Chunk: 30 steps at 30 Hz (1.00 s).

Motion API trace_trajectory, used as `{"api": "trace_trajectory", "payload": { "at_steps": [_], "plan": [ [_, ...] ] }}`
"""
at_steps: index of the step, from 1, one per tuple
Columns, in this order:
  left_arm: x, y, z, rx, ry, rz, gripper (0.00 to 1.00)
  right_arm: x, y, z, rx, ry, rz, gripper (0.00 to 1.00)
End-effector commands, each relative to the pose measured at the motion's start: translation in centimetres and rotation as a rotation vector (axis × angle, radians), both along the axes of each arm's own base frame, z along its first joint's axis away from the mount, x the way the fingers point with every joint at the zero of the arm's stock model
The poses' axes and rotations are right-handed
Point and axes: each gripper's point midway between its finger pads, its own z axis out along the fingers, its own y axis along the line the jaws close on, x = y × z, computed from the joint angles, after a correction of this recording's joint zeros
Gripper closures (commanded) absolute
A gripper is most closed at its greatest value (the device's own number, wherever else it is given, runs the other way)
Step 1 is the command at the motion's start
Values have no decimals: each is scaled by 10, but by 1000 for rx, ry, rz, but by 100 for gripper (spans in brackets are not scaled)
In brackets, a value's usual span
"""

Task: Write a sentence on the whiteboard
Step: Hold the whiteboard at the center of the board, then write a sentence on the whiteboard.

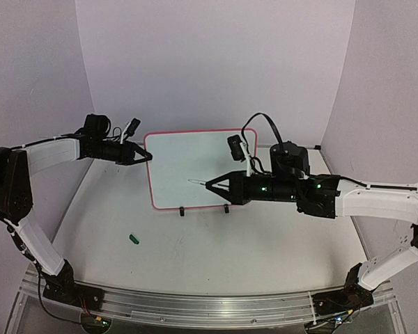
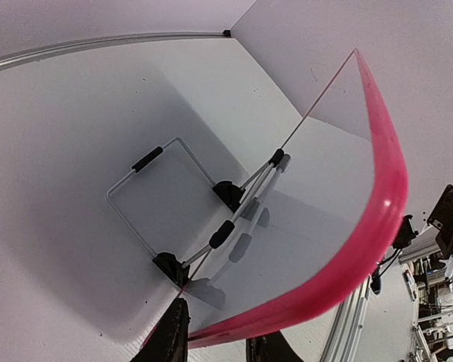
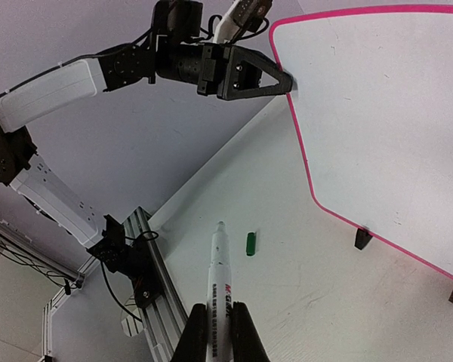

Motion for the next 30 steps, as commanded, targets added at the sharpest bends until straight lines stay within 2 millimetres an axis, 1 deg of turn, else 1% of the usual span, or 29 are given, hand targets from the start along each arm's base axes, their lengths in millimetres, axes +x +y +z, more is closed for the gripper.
{"api": "trace_trajectory", "payload": {
  "at_steps": [1,4,7,10,12,13,17,22,30],
  "plan": [
    [-18,-6,26,-61,-29,-35,76,1,7,21,53,-48,10,100],
    [-22,-4,23,-55,-25,-32,76,4,10,21,53,-52,8,100],
    [-22,-3,17,-36,-29,-28,71,8,15,20,49,-58,7,100],
    [-19,-3,19,-26,-47,-34,66,12,20,21,47,-67,4,100],
    [-16,-3,25,-19,-74,-35,62,15,23,23,46,-77,0,100],
    [-14,-2,27,-9,-90,-32,58,17,25,25,47,-83,-4,100],
    [-8,-2,28,2,-93,-26,54,22,31,26,45,-91,-7,100],
    [-2,0,23,43,-126,-17,53,25,34,25,43,-90,-5,100],
    [-8,-2,17,42,-124,-59,66,24,36,25,45,-88,-2,100]
  ]
}}
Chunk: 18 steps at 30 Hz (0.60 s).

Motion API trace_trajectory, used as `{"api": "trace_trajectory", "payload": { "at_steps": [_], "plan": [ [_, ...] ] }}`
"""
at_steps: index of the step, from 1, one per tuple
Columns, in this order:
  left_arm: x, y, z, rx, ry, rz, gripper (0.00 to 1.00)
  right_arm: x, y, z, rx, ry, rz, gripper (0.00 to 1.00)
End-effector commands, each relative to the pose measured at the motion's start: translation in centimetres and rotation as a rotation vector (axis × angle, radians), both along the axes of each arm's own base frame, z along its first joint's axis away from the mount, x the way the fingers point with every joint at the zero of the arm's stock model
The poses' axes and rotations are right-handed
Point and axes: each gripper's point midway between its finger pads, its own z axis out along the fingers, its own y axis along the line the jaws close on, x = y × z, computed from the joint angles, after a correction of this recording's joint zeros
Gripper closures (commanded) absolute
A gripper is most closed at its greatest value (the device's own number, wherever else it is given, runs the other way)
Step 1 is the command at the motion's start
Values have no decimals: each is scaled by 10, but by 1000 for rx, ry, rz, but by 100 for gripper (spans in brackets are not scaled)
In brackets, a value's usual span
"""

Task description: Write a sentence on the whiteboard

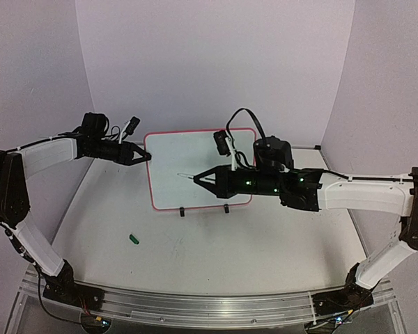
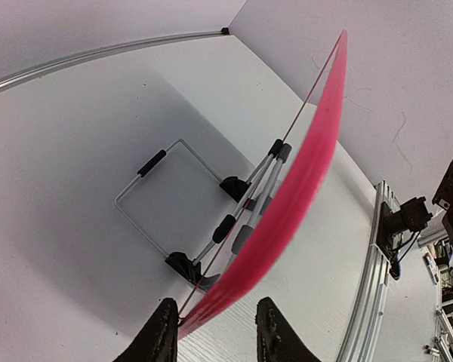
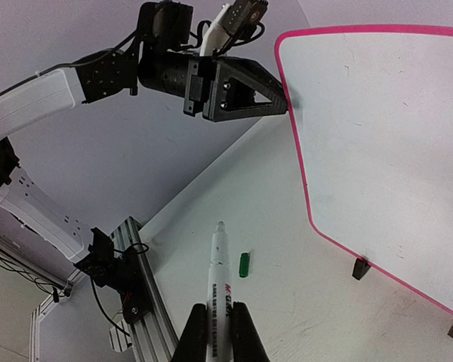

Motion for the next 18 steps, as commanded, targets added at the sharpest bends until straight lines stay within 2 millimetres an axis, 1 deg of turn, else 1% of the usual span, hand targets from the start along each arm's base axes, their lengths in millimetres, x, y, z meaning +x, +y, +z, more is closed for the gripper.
{"api": "trace_trajectory", "payload": {
  "at_steps": [1,8,11,15,18],
  "plan": [
    [-1,-5,12,-7,-43,-45,69,3,7,25,53,-49,0,100],
    [-9,-5,4,-4,-28,-76,80,4,8,32,64,-58,2,100],
    [-9,-5,1,0,-18,-79,85,4,9,32,64,-58,2,100],
    [-12,-5,1,-2,-20,-85,92,5,10,33,64,-62,2,100],
    [-14,-6,-3,0,-20,-95,97,8,14,33,57,-81,5,100]
  ]
}}
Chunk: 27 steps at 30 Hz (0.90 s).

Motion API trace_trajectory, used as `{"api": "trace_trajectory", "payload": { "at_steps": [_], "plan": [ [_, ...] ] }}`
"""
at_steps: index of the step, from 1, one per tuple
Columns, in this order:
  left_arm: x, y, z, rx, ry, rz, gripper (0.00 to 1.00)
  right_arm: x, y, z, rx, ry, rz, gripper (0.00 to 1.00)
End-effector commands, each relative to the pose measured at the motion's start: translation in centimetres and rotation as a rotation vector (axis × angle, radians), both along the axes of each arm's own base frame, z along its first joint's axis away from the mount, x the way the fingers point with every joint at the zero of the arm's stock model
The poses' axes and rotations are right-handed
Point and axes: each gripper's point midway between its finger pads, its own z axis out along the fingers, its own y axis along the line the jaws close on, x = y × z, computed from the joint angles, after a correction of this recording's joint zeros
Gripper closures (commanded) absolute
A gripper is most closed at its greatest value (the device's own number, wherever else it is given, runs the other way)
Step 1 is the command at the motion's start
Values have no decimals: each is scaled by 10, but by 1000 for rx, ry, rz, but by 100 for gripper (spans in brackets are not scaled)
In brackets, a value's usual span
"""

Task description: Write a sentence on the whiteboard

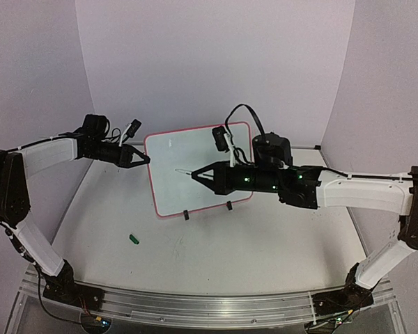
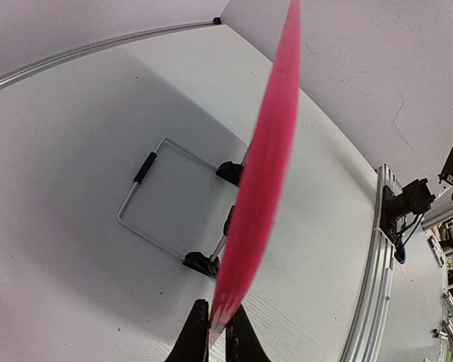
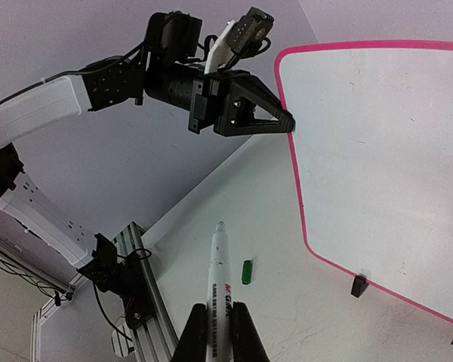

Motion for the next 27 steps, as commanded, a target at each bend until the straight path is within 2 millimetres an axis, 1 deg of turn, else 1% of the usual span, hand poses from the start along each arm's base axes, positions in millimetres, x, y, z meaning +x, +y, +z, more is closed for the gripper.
{"api": "trace_trajectory", "payload": {
  "at_steps": [1,3,5,7,9,12,13,18,26,27],
  "plan": [
    [-7,-6,3,-24,2,-50,98,6,11,24,43,-70,3,100],
    [-8,-5,-1,-12,3,-55,100,10,16,25,37,-91,5,100],
    [-8,-5,-4,-5,3,-64,100,16,22,29,39,-109,-6,100],
    [-10,-5,-6,-1,-6,-75,100,24,29,26,32,-118,-19,100],
    [-12,-4,-9,14,-27,-82,100,31,35,28,37,-128,-36,100],
    [-17,-2,-16,33,-46,-98,100,35,43,26,43,-131,-28,100],
    [-17,-1,-19,43,-51,-99,100,36,45,29,51,-132,-23,100],
    [-19,2,-31,87,-60,-104,100,43,56,25,71,-127,-13,100],
    [-19,2,-33,93,-54,-105,100,59,71,26,97,-146,3,100],
    [-19,2,-32,93,-55,-106,100,64,72,26,98,-149,-7,100]
  ]
}}
